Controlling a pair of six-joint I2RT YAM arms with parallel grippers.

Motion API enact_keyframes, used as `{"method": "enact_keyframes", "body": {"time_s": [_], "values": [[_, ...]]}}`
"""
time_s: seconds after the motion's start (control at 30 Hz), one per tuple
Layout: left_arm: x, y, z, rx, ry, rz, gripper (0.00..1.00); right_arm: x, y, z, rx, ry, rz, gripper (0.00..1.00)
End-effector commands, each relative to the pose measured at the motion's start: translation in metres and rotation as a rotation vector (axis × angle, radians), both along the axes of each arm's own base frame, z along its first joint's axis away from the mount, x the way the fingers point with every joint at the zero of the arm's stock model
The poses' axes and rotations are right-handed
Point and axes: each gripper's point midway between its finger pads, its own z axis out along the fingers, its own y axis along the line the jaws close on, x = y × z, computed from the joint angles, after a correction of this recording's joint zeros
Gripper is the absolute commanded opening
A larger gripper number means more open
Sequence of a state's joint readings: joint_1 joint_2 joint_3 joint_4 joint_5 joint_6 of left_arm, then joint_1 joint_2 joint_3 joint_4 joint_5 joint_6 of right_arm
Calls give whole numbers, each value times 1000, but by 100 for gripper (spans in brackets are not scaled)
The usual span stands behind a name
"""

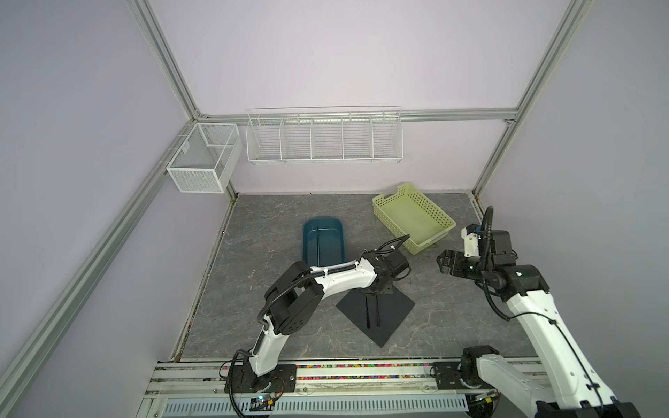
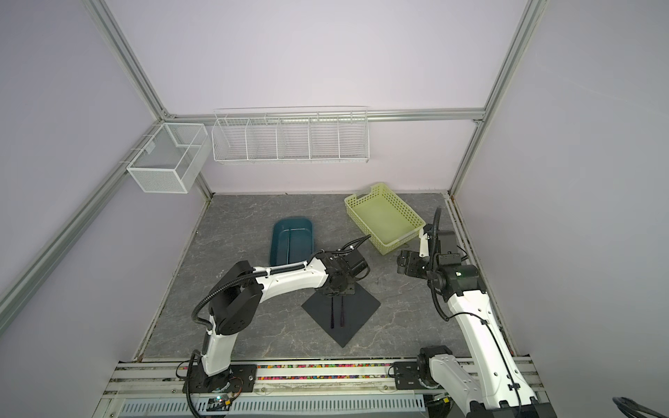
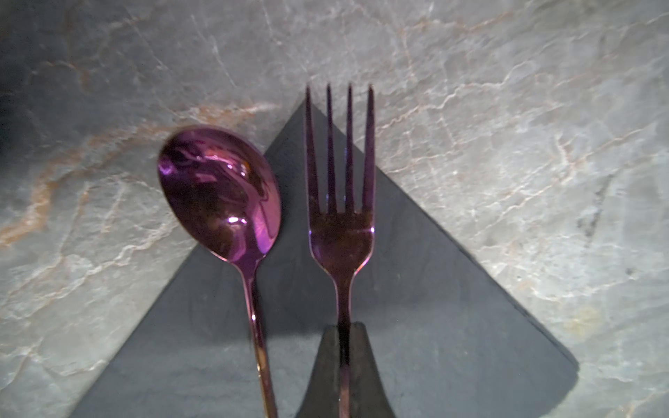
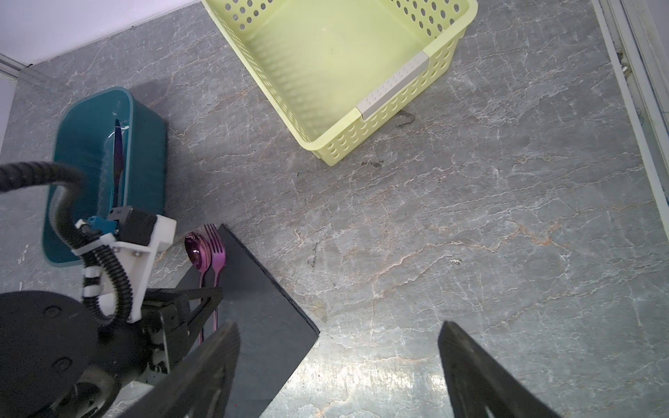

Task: Place the utensils on the paper napkin and roll it up
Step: 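Carry the purple fork with the left gripper over the dark napkin, then lower the fork beside the spoon and open the left gripper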

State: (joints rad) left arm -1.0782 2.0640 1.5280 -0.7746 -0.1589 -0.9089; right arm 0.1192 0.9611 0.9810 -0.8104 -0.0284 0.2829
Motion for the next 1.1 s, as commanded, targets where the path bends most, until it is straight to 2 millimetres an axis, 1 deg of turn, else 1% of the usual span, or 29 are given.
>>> {"method": "enact_keyframes", "body": {"time_s": [0.0, 0.37, 0.5, 0.67, 0.9, 1.07], "values": [[-1, -2, -4, 4, 9, 22, 0, 2, 3, 9, 6, -34, 23, 89], [-4, 1, -12, 33, 28, 15, 0, 2, 3, 9, 5, -33, 23, 89], [-4, 1, -12, 35, 27, 12, 5, 2, 3, 8, 6, -33, 24, 89], [-2, 1, -7, 39, 18, 9, 13, 2, 3, 9, 9, -35, 26, 89], [2, 0, 10, 36, -8, 0, 18, 1, 6, 10, 24, -38, 37, 89], [8, -4, 36, 3, -46, -6, 18, -2, 13, 10, 60, -31, 54, 89]]}}
